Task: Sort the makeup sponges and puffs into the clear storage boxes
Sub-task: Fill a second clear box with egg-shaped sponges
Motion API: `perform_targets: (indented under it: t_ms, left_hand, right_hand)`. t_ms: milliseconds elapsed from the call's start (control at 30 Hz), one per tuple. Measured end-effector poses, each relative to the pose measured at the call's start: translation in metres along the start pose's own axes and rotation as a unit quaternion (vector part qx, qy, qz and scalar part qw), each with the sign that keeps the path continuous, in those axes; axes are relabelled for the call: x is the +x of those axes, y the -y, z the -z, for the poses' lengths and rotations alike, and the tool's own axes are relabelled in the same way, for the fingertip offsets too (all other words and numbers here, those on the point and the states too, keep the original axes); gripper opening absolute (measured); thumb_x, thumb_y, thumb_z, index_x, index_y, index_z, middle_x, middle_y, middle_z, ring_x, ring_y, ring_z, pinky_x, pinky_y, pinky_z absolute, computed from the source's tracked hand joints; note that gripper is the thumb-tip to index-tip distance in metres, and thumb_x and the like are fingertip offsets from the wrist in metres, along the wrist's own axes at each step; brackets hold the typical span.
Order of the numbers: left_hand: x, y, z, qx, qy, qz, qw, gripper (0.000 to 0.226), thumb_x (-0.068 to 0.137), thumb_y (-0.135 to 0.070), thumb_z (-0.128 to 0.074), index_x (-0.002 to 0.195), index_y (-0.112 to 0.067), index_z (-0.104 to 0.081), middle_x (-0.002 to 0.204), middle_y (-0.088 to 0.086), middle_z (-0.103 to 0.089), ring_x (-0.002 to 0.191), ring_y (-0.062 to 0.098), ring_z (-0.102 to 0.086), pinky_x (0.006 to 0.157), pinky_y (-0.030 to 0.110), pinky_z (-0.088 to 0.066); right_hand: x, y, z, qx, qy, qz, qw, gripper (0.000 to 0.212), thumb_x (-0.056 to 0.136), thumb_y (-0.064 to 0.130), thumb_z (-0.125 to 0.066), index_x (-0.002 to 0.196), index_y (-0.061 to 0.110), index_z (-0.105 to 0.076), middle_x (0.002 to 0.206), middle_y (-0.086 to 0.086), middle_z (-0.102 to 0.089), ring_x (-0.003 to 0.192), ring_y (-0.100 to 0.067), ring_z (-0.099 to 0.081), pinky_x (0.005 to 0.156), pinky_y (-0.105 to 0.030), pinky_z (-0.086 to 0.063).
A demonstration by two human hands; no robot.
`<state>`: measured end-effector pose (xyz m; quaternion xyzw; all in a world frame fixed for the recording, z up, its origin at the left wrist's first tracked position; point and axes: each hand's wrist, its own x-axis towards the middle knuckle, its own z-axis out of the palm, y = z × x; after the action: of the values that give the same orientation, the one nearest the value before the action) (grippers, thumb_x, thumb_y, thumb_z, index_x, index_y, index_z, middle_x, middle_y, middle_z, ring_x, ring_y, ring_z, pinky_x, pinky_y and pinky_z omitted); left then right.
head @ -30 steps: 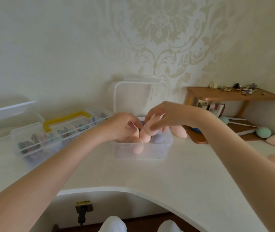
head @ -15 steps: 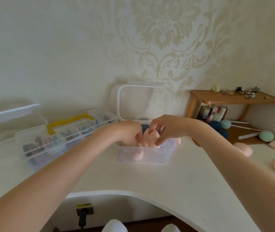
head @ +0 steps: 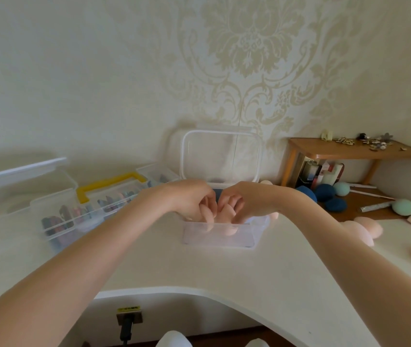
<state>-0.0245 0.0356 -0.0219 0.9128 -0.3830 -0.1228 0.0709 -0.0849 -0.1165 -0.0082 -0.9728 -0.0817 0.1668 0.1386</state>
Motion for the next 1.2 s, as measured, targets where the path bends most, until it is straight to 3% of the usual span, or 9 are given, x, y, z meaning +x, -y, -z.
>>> perform_targets:
  t_ms: [167, 400, 567, 633, 700, 833, 967, 1100, 1200]
  left_hand:
    - [-0.009, 0.014, 0.008, 0.018, -0.013, 0.023, 0.999, 0.029, 0.076, -0.015, -0.067, 0.103, -0.016, -0.060, 0.079, -0.010, -0.055, 0.078, 0.015, -0.053, 0.056, 0.021, -0.037]
    - [-0.003, 0.008, -0.002, 0.077, -0.040, 0.014, 0.996, 0.020, 0.082, -0.018, -0.055, 0.101, -0.016, -0.062, 0.101, 0.001, -0.067, 0.093, 0.021, -0.061, 0.078, 0.030, -0.048]
    - [0.001, 0.009, -0.011, 0.119, -0.071, -0.004, 0.990, 0.028, 0.091, -0.029, -0.046, 0.110, -0.014, -0.058, 0.100, 0.001, -0.048, 0.100, 0.022, -0.057, 0.072, 0.024, -0.035]
    - [0.004, 0.011, -0.013, 0.120, -0.094, -0.011, 0.988, 0.029, 0.091, -0.028, -0.048, 0.115, -0.012, -0.051, 0.103, 0.004, -0.041, 0.104, 0.024, -0.053, 0.073, 0.020, -0.030]
    - [0.005, 0.014, -0.014, 0.117, -0.102, -0.014, 0.988, 0.036, 0.089, -0.025, -0.051, 0.122, -0.013, -0.045, 0.116, 0.007, -0.041, 0.111, 0.024, -0.047, 0.077, 0.018, -0.028]
    - [0.006, 0.013, -0.014, 0.088, -0.107, -0.007, 0.990, 0.044, 0.086, -0.031, -0.055, 0.127, -0.022, -0.043, 0.124, 0.002, -0.041, 0.115, 0.024, -0.042, 0.089, 0.025, -0.035]
    - [0.010, 0.011, -0.019, 0.083, -0.127, -0.023, 0.988, 0.032, 0.087, -0.035, -0.051, 0.115, -0.019, -0.052, 0.116, 0.005, -0.047, 0.108, 0.024, -0.047, 0.092, 0.033, -0.042]
    - [0.010, 0.014, -0.016, 0.067, -0.085, -0.012, 0.994, 0.039, 0.081, -0.034, -0.061, 0.118, -0.027, -0.051, 0.123, 0.000, -0.041, 0.113, 0.021, -0.042, 0.092, 0.029, -0.036]
    - [0.010, 0.013, -0.016, 0.063, -0.081, -0.006, 0.995, 0.042, 0.080, -0.033, -0.063, 0.120, -0.028, -0.049, 0.126, -0.002, -0.039, 0.115, 0.020, -0.039, 0.093, 0.030, -0.034]
  right_hand:
    - [0.005, -0.002, -0.001, 0.045, -0.019, -0.003, 0.999, 0.033, 0.080, 0.016, -0.068, 0.109, 0.024, -0.055, 0.107, 0.003, -0.060, 0.085, -0.014, -0.058, 0.061, -0.014, -0.042]
    - [0.025, 0.010, -0.021, -0.030, -0.104, 0.024, 0.994, 0.018, 0.077, 0.028, -0.062, 0.092, 0.027, -0.053, 0.094, 0.008, -0.063, 0.089, -0.015, -0.061, 0.080, -0.034, -0.052]
    - [0.030, 0.009, -0.026, -0.074, -0.134, 0.023, 0.988, 0.006, 0.081, 0.030, -0.053, 0.078, 0.026, -0.051, 0.080, 0.006, -0.061, 0.076, -0.014, -0.057, 0.071, -0.028, -0.048]
    - [0.034, 0.010, -0.030, -0.062, -0.166, 0.028, 0.984, 0.029, 0.086, 0.028, -0.053, 0.063, 0.028, -0.034, 0.063, 0.008, -0.045, 0.060, -0.012, -0.045, 0.057, -0.019, -0.037]
    - [0.035, 0.009, -0.030, -0.064, -0.192, 0.015, 0.979, 0.033, 0.087, 0.032, -0.051, 0.061, 0.026, -0.031, 0.058, 0.010, -0.035, 0.053, -0.007, -0.036, 0.053, -0.018, -0.029]
    - [0.033, 0.008, -0.027, -0.088, -0.162, -0.007, 0.983, 0.026, 0.083, 0.041, -0.054, 0.070, 0.019, -0.053, 0.067, 0.009, -0.051, 0.071, -0.014, -0.052, 0.068, -0.027, -0.043]
    - [0.020, 0.009, -0.013, -0.004, -0.133, 0.011, 0.991, 0.018, 0.081, 0.033, -0.062, 0.078, 0.015, -0.067, 0.077, 0.005, -0.061, 0.067, -0.008, -0.054, 0.076, -0.031, -0.049]
    - [0.008, -0.025, 0.024, 0.018, -0.248, -0.054, 0.967, 0.014, 0.087, 0.011, -0.057, 0.092, 0.004, -0.068, 0.097, -0.008, -0.068, 0.087, -0.023, -0.065, 0.078, -0.029, -0.052]
    - [0.004, -0.050, 0.020, -0.040, -0.213, -0.120, 0.969, 0.017, 0.087, 0.016, -0.058, 0.099, 0.007, -0.067, 0.106, -0.008, -0.066, 0.094, -0.023, -0.062, 0.075, -0.026, -0.046]
